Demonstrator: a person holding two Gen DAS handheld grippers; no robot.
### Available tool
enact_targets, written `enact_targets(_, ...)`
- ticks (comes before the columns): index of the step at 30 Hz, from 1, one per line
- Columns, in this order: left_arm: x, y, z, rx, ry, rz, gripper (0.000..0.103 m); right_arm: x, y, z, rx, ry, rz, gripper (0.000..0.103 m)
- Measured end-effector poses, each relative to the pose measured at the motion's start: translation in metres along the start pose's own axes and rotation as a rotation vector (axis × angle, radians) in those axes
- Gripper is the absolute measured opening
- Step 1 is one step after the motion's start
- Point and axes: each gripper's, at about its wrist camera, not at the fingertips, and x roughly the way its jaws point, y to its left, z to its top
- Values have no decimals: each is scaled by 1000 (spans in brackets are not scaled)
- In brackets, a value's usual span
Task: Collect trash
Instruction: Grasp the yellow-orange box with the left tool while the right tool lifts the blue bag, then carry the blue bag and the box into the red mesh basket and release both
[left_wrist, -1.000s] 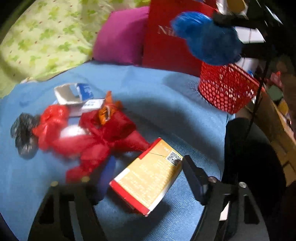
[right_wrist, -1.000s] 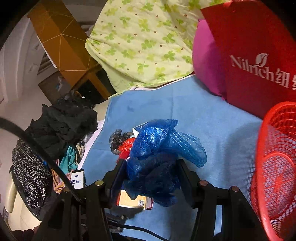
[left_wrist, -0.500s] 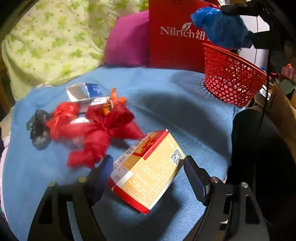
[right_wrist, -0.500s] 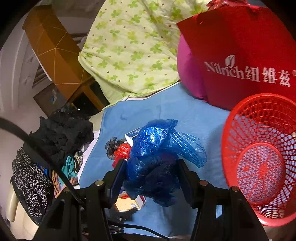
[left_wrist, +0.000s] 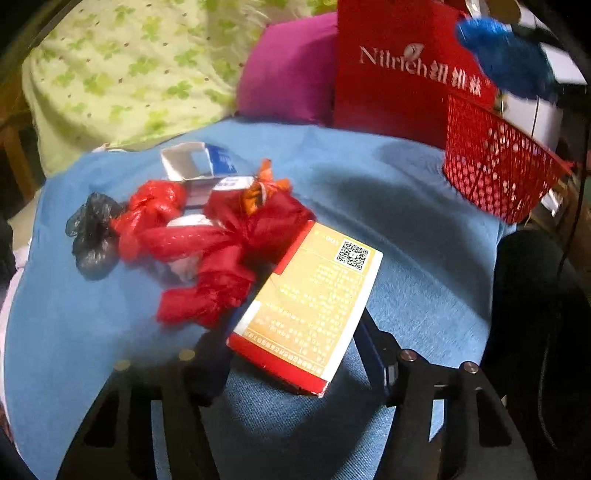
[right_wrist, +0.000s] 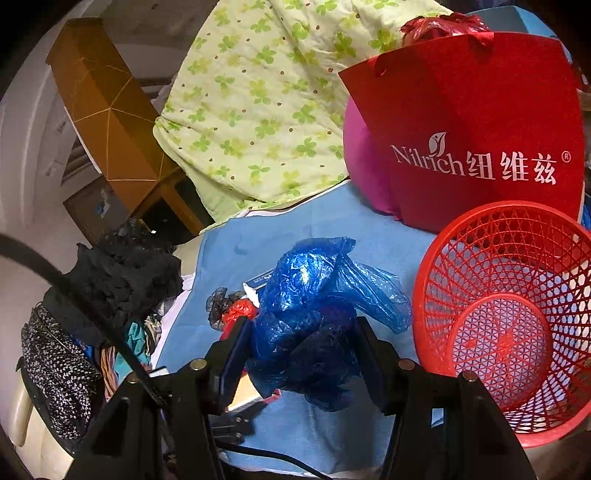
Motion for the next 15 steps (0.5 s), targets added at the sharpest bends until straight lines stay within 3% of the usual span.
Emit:
enact_targets(2,-5,-2,3,-9,-5,-11,62,-3,-2,-1,6,-6,-2,58)
enact_targets(7,-45,-28,31,18,-102,-88,63,-22,-20,3,32,-51,-18,59)
enact_targets(12,-75,-75,91,76,-211,-122,63,-61,-56,11,90,-145,-73,59)
enact_targets(15,-75,-107,131,83,-222,-166,63,-87,-87,12,148,-193,-107,59)
